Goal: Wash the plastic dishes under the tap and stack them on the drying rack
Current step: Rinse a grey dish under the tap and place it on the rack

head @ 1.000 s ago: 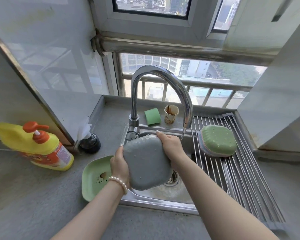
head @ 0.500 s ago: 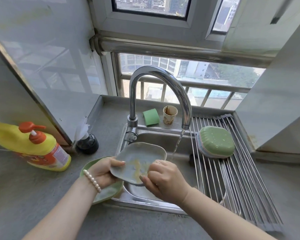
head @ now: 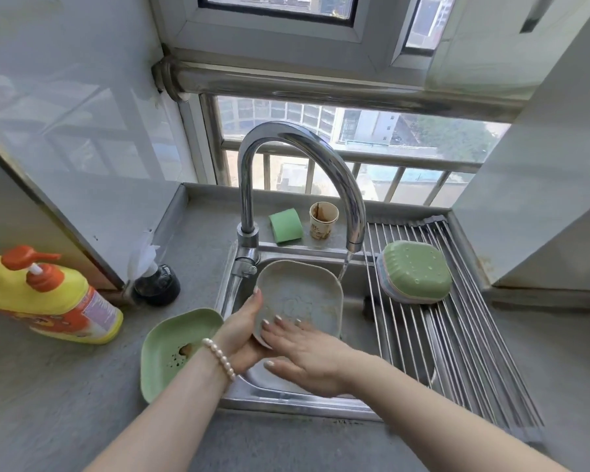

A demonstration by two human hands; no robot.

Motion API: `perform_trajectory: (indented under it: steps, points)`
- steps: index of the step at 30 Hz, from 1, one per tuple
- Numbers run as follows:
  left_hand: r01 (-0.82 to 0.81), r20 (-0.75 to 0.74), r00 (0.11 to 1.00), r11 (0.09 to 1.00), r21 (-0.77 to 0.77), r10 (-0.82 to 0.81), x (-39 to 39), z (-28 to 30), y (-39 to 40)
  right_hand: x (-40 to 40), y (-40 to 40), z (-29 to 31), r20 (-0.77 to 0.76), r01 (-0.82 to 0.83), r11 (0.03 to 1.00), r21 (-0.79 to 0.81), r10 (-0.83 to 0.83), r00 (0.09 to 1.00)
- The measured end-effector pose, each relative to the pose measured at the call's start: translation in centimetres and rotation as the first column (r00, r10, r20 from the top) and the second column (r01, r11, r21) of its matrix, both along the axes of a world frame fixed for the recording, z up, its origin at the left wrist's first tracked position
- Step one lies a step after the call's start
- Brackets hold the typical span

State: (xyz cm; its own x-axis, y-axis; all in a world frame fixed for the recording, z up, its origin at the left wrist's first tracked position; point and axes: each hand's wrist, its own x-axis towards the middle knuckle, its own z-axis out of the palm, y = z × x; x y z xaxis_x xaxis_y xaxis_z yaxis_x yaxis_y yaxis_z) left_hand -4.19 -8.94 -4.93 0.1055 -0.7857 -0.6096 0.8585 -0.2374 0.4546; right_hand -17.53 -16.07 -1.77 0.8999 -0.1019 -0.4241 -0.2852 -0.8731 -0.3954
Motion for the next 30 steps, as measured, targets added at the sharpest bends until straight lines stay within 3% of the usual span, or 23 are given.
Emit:
perform_trajectory:
  steps: [3,6,9,11,13,15,18,21,25,28,30]
  points:
    - [0.036,0.099,0.994,0.999,0.013,-0.037,-0.5,-0.5,-1.1,-2.5,-2.4,0.1,-0.058,0.062,0.979,-0.193,-0.074,0.996]
    - [0.081,0.178,0.98,0.996,0.036,-0.086,-2.5,-0.1,-2.9,-1.7,-5.0,-0.4,-0.049,0.286,0.878,-0.384,-0.329,0.943]
    - [0.096,0.177,0.979,0.995,0.028,-0.1,-3.8,-0.1,-4.9,0.4,-5.2,-1.1,0.011,0.342,0.907,-0.245,-0.35,0.937]
    - [0.067,0.126,0.989,0.997,0.034,-0.071,-3.3,-0.8,-5.6,0.4,-4.5,-0.8,0.032,0.258,0.963,-0.074,-0.256,0.966]
    - [0.04,0.085,0.996,0.999,0.007,-0.04,-2.3,-1.6,-5.7,-1.1,-4.2,-0.6,-0.019,0.146,0.989,-0.018,-0.146,0.989]
    - [0.066,0.101,0.993,0.998,-0.007,-0.065,-2.1,-2.2,-5.5,-3.0,-4.7,-0.7,-0.075,0.119,0.988,-0.099,-0.127,0.989]
    - [0.099,0.111,0.989,0.995,0.013,-0.1,-3.6,-2.2,-5.7,-2.9,-6.6,-1.0,-0.06,0.29,0.898,-0.331,-0.327,0.943]
    - [0.114,0.105,0.988,0.993,0.013,-0.115,-4.8,-2.0,-6.4,-0.4,-6.8,-1.7,-0.011,0.409,0.874,-0.26,-0.427,0.904]
    - [0.067,0.023,0.997,0.998,0.004,-0.067,-3.8,-1.9,-6.2,-0.4,-4.9,-1.6,0.037,0.251,0.967,-0.037,-0.249,0.968]
    - [0.014,0.015,1.0,1.0,0.003,-0.014,-3.2,-2.6,-5.9,-2.7,-4.9,-1.5,-0.076,0.118,0.99,-0.081,-0.124,0.989]
    - [0.024,0.011,1.0,1.0,0.0,-0.024,-3.5,-2.6,-5.9,-2.8,-5.4,-1.4,-0.087,0.162,0.968,-0.194,-0.182,0.98]
